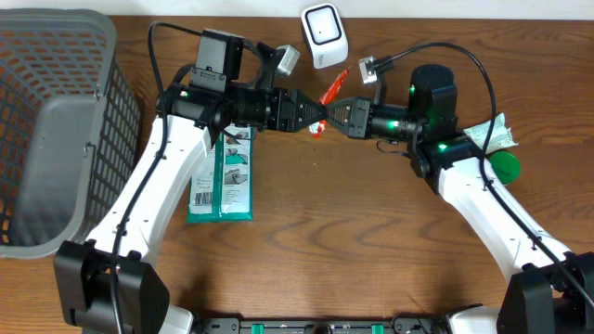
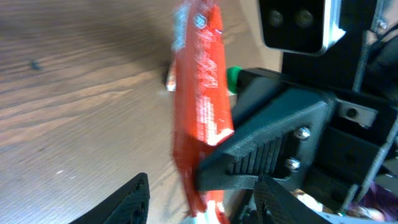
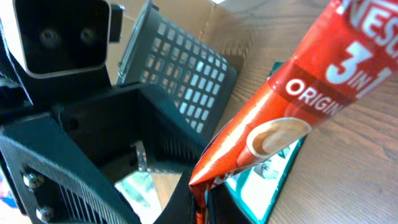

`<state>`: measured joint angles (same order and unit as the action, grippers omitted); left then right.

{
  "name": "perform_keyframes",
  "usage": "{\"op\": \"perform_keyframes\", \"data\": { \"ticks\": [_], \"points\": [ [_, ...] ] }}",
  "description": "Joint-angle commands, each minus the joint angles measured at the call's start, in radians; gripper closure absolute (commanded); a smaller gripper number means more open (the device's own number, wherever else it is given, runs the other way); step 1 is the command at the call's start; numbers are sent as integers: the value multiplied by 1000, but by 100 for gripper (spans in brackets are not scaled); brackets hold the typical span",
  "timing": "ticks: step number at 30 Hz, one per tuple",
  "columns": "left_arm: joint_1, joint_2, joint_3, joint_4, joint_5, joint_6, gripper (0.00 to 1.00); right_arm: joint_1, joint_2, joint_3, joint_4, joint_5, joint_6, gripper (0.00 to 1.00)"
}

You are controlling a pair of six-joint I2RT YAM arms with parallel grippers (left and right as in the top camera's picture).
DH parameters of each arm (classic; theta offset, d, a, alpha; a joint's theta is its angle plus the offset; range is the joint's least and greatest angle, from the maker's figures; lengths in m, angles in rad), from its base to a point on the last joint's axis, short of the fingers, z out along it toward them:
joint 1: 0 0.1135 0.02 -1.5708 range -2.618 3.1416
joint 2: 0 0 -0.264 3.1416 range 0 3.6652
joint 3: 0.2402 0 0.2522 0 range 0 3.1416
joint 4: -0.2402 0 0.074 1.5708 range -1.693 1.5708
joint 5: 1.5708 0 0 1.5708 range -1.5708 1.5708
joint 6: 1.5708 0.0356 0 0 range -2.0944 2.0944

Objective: Scan the item barcode

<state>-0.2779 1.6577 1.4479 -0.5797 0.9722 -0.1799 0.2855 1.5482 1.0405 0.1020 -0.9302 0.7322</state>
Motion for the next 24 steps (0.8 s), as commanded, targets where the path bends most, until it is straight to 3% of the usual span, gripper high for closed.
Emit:
{"op": "perform_keyframes", "data": {
  "ticks": [1, 4, 6, 11, 14, 18, 21, 24],
  "points": [
    [22, -4, 18, -18, -111, 15, 43, -37, -6, 13, -80, -62, -106, 99],
    [58, -5, 18, -48, -182, 14, 43, -81, -6, 84, -319, -68, -239, 99],
    [85, -5, 18, -74, -228, 14, 43, -105, -6, 179, -571, -2, -386, 99],
    [152, -5, 18, -133, -323, 14, 43, -96, -3, 519, -1173, 514, -613, 99],
    [186, -5, 18, -172, -407, 10, 43, -73, 10, 718, -1386, 704, -654, 99],
    [211, -5, 18, -229, -546, 10, 43, -47, 34, 922, -1553, 794, -764, 99],
    [211, -5, 18, -268, -608, 10, 42, -25, 29, 975, -1521, 821, -825, 99],
    [211, -5, 18, -312, -608, 11, 42, -6, 16, 977, -1521, 768, -789, 99]
  ]
}}
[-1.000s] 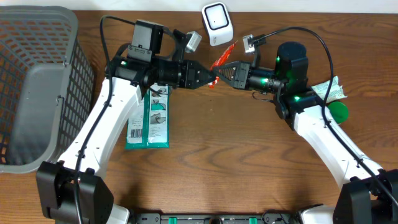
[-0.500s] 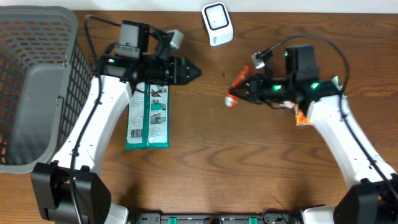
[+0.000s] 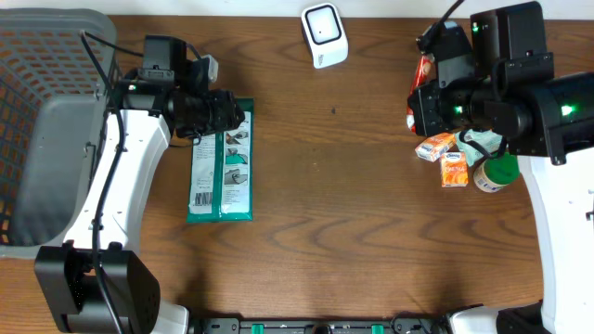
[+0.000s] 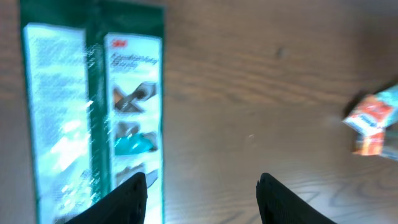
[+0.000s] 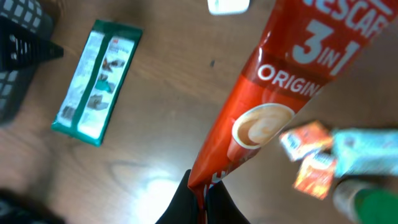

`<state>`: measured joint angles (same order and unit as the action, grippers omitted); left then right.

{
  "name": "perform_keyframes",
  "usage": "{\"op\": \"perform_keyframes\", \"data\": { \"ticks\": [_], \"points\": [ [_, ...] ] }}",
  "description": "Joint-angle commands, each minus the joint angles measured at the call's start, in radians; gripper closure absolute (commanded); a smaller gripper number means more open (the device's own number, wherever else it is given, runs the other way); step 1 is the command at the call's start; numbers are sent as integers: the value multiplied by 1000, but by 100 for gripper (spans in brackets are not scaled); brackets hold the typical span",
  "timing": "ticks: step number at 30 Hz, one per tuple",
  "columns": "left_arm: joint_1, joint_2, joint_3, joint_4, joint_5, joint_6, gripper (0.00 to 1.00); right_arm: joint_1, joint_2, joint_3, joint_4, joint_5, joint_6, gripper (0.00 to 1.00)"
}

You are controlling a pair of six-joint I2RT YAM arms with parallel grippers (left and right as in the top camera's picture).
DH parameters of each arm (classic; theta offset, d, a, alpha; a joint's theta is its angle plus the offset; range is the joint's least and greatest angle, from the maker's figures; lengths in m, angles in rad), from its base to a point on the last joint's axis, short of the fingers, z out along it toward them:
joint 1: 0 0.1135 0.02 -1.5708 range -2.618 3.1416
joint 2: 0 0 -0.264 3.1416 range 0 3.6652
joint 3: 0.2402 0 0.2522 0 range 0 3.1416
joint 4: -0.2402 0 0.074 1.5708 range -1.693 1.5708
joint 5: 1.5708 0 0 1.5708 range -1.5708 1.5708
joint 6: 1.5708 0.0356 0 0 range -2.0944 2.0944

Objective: Scan the item barcode

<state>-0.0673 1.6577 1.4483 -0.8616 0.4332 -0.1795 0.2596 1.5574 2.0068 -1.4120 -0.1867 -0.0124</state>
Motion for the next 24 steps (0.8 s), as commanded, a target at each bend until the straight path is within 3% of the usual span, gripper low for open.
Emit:
{"op": "perform_keyframes", "data": {
  "ticks": [1, 4, 6, 12, 16, 21, 24],
  "points": [
    [1, -5, 18, -42, -71, 10, 42, 26, 5, 10, -16, 16, -40, 99],
    [1, -5, 17, -61, -87, 10, 42, 47, 4, 9, -31, 13, -30, 99],
    [1, -5, 17, -62, -87, 10, 36, 64, 6, 9, -37, 8, -16, 99],
    [1, -5, 17, -62, -87, 10, 34, 61, 64, 27, -198, -7, -48, 99],
    [1, -5, 17, -62, -87, 10, 21, 67, 167, 97, -286, -14, -120, 99],
    [1, -5, 17, -62, -87, 10, 21, 128, 275, 116, -286, -48, -313, 99],
    [1, -5, 17, -62, -87, 10, 21, 186, 342, 116, -284, -40, -351, 99]
  ]
}}
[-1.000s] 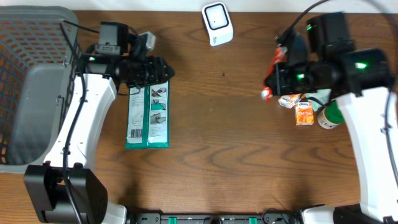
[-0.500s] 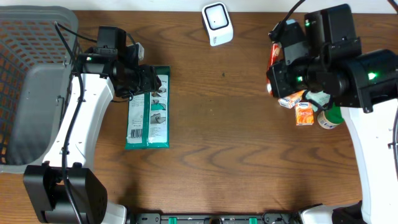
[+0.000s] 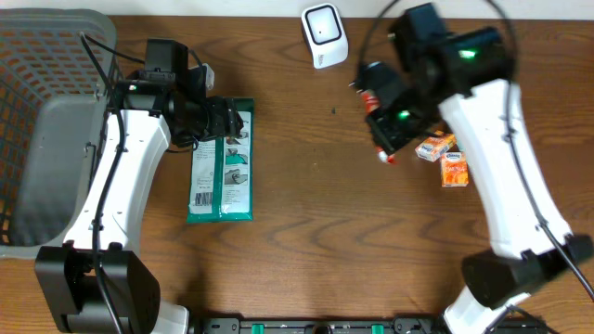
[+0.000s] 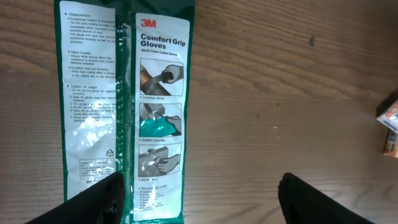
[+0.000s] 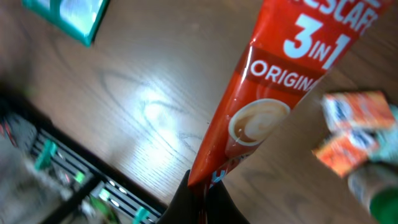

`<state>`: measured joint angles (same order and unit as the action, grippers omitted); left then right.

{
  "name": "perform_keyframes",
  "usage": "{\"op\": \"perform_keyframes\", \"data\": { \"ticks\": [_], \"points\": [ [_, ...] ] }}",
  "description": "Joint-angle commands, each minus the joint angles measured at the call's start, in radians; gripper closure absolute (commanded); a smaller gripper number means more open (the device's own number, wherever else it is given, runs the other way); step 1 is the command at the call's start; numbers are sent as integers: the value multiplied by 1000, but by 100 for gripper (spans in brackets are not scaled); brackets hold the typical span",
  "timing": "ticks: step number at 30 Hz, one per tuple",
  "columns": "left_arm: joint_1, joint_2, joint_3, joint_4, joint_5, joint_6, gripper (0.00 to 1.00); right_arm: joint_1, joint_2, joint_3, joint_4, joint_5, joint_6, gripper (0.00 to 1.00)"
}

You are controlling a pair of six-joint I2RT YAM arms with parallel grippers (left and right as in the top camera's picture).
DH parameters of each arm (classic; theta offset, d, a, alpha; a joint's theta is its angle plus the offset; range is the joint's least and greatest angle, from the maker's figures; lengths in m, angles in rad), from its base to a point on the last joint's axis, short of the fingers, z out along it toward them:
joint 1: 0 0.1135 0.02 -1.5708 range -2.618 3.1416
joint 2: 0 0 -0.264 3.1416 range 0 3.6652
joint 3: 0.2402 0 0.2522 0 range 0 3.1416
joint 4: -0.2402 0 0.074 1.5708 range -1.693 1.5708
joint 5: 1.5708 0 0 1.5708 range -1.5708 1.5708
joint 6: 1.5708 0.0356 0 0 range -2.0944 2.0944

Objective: Scan the item barcode

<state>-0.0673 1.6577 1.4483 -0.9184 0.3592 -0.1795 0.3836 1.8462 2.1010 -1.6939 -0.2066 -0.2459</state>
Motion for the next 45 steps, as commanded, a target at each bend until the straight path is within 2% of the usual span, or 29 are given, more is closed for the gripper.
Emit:
{"op": "perform_keyframes", "data": {
  "ticks": [1, 11, 13, 14, 16, 17, 18, 21, 26, 28, 30, 32, 33, 34, 36, 37, 38, 41, 45],
  "points": [
    [1, -5, 17, -5, -13, 10, 21, 76, 74, 21, 0, -4, -118, 99],
    [1, -5, 17, -5, -13, 10, 20, 112, 341, 10, 39, 63, -62, 99],
    [1, -5, 17, -5, -13, 10, 20, 113, 385, 10, 62, 88, -28, 92],
    [1, -5, 17, -5, -13, 10, 20, 114, 399, 10, 66, 96, -17, 81],
    [1, -5, 17, -5, -13, 10, 20, 116, 419, 10, 77, 101, -13, 42],
    [1, -5, 17, -5, -13, 10, 20, 117, 426, 10, 78, 101, -13, 13],
    [1, -5, 17, -5, -13, 10, 20, 117, 426, 10, 78, 101, -13, 1],
    [1, -5, 17, -5, -13, 10, 20, 116, 425, 10, 77, 114, -1, 1],
    [1, -5, 17, -5, -13, 10, 20, 108, 424, 10, 51, 230, 116, 1],
    [1, -5, 17, -5, -13, 10, 20, 106, 424, 10, 48, 182, 153, 1],
    [1, -5, 17, -5, -13, 10, 20, 105, 425, 0, 48, 87, 149, 1],
    [1, -5, 17, -5, -13, 10, 20, 110, 425, -23, 48, 74, 133, 1],
    [1, -5, 17, -5, -13, 10, 20, 113, 425, -40, 53, 82, 133, 9],
    [1, -5, 17, -5, -13, 10, 20, 114, 425, -61, 64, 82, 133, 25],
    [1, -5, 17, -5, -13, 10, 20, 118, 425, -111, 98, 82, 141, 64],
    [1, -5, 17, -5, -13, 10, 20, 120, 425, -127, 109, 82, 141, 78],
    [1, -5, 17, -5, -13, 10, 20, 122, 425, -159, 139, 82, 146, 80],
    [1, -5, 17, -5, -13, 10, 20, 131, 425, -224, 204, 87, 163, 70],
    [1, -5, 17, -5, -13, 10, 20, 144, 425, -288, 304, 90, 163, 64]
  ]
}}
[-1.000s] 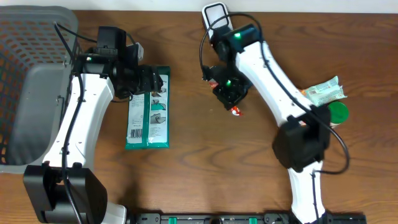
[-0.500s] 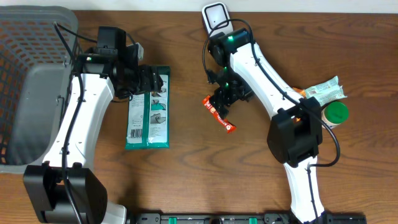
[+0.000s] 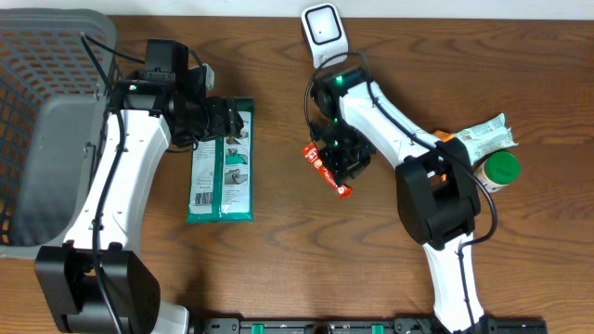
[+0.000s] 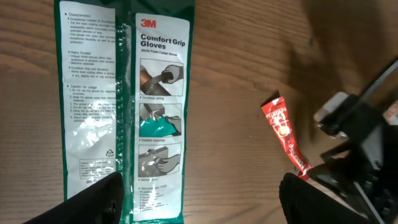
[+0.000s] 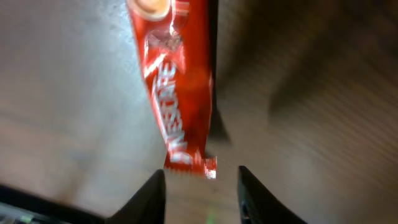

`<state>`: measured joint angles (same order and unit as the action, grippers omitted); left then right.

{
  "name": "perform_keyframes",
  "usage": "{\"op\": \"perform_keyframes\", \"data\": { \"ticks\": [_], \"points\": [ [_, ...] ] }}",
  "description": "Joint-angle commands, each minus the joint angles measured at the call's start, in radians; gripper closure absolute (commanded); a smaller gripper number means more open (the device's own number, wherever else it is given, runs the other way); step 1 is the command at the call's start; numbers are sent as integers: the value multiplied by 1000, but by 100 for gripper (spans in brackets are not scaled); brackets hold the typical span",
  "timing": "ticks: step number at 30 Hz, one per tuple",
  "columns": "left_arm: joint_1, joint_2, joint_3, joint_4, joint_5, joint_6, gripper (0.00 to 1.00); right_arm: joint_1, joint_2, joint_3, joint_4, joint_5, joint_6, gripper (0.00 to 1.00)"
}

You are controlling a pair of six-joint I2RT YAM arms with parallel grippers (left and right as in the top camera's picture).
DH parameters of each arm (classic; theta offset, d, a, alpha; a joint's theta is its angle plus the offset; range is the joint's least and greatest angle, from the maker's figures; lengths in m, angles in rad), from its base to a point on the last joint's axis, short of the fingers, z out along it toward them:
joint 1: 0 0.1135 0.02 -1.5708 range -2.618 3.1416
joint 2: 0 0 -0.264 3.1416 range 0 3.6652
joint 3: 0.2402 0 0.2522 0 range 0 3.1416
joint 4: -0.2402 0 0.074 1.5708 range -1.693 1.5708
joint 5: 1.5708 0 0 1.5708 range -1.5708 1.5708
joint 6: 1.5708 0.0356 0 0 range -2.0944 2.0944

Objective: Scan the item barcode
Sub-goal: 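Hold the stick's barcode under the white scanner with the right gripper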

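Observation:
The red Nescafe sachet lies on the wooden table below the white scanner; it also shows in the left wrist view and the right wrist view. My right gripper hovers right by it, open, with the sachet's near end just beyond its fingertips and nothing between them. My left gripper is open over the green 3M glove pack, holding nothing.
A grey mesh basket fills the far left. The glove pack lies left of centre. At the right sit a green-lidded bottle and a pale green packet.
My right gripper was shut on the sachet, right of the table's middle. Now it is open and the sachet lies on the table below the scanner. The left arm has not moved.
First both grippers met below the scanner, the right one shut on the sachet. Then the left was back over the glove pack and the right held the sachet at the far right, then nearer the middle. Now the sachet lies free.

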<state>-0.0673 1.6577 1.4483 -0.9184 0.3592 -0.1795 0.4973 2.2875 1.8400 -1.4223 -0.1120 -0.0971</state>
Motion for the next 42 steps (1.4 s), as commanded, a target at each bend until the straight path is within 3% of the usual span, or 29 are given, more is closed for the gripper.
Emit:
{"op": "perform_keyframes", "data": {
  "ticks": [1, 7, 11, 13, 15, 20, 26, 30, 42],
  "points": [
    [1, -5, 17, -5, -13, 10, 20, 35, -16, -41, 65, -3, 14, 63],
    [1, -5, 17, -5, -13, 10, 20, 51, -16, -64, 110, 36, 16, 58],
    [1, -5, 17, -5, -13, 10, 19, 54, -16, -92, 140, 45, 37, 61],
    [1, -5, 17, -5, -13, 10, 20, 53, -16, -115, 161, 92, 84, 71],
    [1, -5, 17, -5, -13, 10, 20, 53, -16, -124, 165, 131, 105, 99],
    [1, -5, 17, -5, -13, 10, 19, 46, -47, -3, 95, 157, 74, 99],
    [1, -5, 17, -5, -13, 10, 19, 8, -64, 439, -86, 188, 116, 99],
    [1, -5, 17, -5, -13, 10, 20, -46, -64, 648, -109, 180, 157, 99],
    [1, -5, 17, -5, -13, 10, 19, -146, 61, 668, 166, 133, 125, 99]
  ]
}}
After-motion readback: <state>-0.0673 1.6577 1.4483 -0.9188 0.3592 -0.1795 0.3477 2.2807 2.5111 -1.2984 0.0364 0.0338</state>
